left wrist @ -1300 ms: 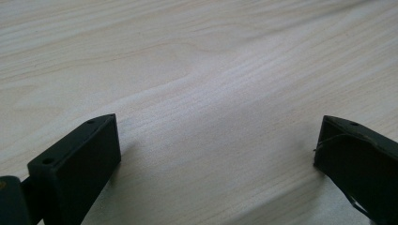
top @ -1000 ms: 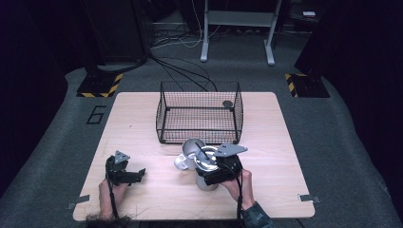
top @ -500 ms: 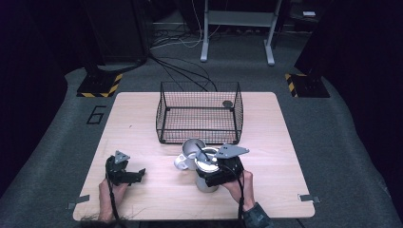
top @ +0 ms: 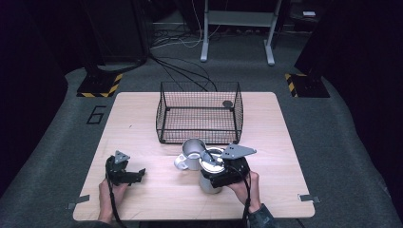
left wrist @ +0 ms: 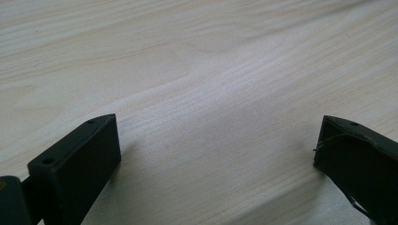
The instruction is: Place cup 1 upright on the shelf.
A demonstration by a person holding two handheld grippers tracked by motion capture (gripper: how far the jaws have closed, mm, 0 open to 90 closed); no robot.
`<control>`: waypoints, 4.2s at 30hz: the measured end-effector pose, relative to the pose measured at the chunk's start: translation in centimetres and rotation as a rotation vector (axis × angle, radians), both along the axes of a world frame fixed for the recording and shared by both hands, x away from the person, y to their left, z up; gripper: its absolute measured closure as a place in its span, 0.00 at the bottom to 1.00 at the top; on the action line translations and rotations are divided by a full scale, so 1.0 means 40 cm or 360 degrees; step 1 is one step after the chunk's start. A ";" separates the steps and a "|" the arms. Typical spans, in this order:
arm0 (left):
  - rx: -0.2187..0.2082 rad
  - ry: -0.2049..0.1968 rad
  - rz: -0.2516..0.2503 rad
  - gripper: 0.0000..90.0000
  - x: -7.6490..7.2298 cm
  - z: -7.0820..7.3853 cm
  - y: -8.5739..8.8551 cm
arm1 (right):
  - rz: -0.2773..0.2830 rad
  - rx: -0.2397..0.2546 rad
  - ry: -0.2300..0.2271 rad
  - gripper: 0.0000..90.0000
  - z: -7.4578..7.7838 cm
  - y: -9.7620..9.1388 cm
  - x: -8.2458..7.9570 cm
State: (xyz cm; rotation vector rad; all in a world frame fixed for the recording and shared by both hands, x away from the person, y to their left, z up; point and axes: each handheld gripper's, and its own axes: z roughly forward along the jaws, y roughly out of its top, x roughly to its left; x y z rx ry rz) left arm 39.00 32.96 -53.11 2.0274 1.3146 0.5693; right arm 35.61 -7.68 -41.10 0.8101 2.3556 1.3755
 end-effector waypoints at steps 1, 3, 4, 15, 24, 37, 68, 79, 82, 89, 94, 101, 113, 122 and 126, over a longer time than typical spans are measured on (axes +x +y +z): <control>0.0001 0.0001 -0.0001 0.01 0.000 0.000 0.000 | -0.0006 0.0000 -0.0001 0.04 0.000 -0.001 0.000; -0.0002 -0.0007 0.0003 0.01 0.000 -0.001 0.000 | 0.0003 0.0004 0.0010 0.04 0.001 -0.006 -0.001; -0.0002 -0.0006 0.0002 0.01 0.000 -0.001 0.000 | -0.0004 0.0010 0.0011 0.04 0.001 -0.008 -0.001; 0.0003 0.0008 -0.0004 0.01 0.000 0.001 0.000 | -0.0035 -0.0004 -0.0021 0.04 0.030 -0.038 -0.013; 0.0003 0.0008 -0.0004 0.01 0.000 0.001 0.001 | -0.0084 -0.0005 -0.0032 0.04 0.046 -0.064 -0.008; 0.0003 0.0008 -0.0005 0.01 0.000 0.001 0.001 | -0.0135 0.0020 -0.0046 0.04 0.083 -0.101 0.014; 0.0002 0.0007 -0.0005 0.01 0.000 0.001 0.001 | -0.0165 0.0014 -0.0080 0.04 0.184 -0.137 0.076; 0.0001 0.0004 -0.0002 0.01 -0.001 0.001 0.000 | -0.0164 0.0053 -0.0052 0.04 0.222 -0.147 0.104; 0.0002 0.0004 -0.0003 0.01 -0.001 0.001 0.000 | -0.0167 0.0058 -0.0045 0.04 0.230 -0.146 0.108; 0.0000 0.0004 -0.0004 0.01 0.000 0.001 0.000 | -0.0152 0.0052 -0.0075 0.04 0.262 -0.139 0.127; 0.0000 0.0003 -0.0003 0.01 0.000 0.000 0.000 | -0.0150 0.0049 -0.0077 0.04 0.278 -0.134 0.137; 0.0000 0.0004 -0.0004 0.01 0.000 0.001 0.000 | -0.0145 0.0026 -0.0088 0.04 0.293 -0.128 0.154; 0.0000 0.0001 0.0000 0.01 -0.001 0.000 0.000 | -0.0152 0.0019 -0.0106 0.04 0.327 -0.123 0.177; -0.0001 0.0011 0.0001 0.01 -0.002 0.001 0.000 | -0.0154 0.0025 -0.0122 0.04 0.354 -0.115 0.209; 0.0000 0.0010 0.0000 0.01 -0.002 0.001 0.000 | -0.0160 0.0024 -0.0115 0.04 0.363 -0.110 0.227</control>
